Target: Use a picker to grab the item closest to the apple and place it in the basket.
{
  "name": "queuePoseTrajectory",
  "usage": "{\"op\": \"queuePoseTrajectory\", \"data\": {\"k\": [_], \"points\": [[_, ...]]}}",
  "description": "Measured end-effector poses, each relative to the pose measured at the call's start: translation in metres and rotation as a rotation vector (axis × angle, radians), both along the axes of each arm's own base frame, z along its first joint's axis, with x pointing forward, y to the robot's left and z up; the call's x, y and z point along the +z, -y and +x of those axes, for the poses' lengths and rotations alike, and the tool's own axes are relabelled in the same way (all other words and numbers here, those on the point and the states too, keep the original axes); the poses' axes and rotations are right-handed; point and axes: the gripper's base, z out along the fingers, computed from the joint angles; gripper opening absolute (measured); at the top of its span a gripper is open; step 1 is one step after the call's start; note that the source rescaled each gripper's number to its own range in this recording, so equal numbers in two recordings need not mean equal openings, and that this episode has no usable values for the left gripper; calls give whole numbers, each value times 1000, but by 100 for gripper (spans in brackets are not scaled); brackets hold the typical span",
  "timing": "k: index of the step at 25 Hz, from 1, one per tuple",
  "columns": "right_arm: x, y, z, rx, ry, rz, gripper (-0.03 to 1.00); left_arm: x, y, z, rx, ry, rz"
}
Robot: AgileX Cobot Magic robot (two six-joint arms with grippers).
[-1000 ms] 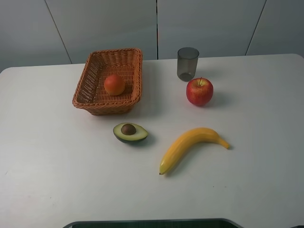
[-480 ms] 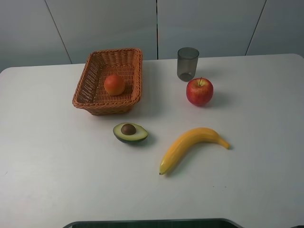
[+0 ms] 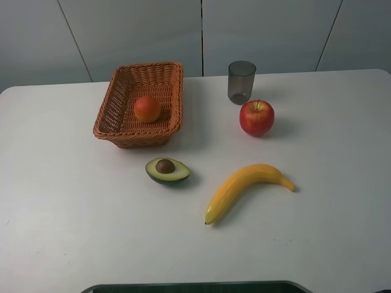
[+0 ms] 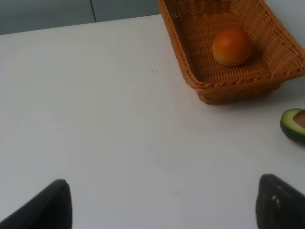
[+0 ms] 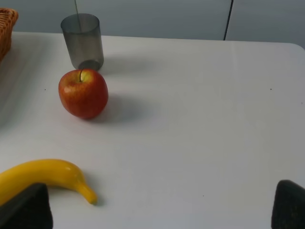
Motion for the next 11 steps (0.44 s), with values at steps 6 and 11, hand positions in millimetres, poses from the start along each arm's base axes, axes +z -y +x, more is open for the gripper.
{"op": "queuePoseTrajectory", "data": {"k": [6, 11], "points": [[0, 0, 0, 0, 0, 0, 100, 0, 0, 0, 0, 0, 0], [0, 0, 0, 0, -2, 0, 100, 0, 0, 0, 0, 0, 0]]}}
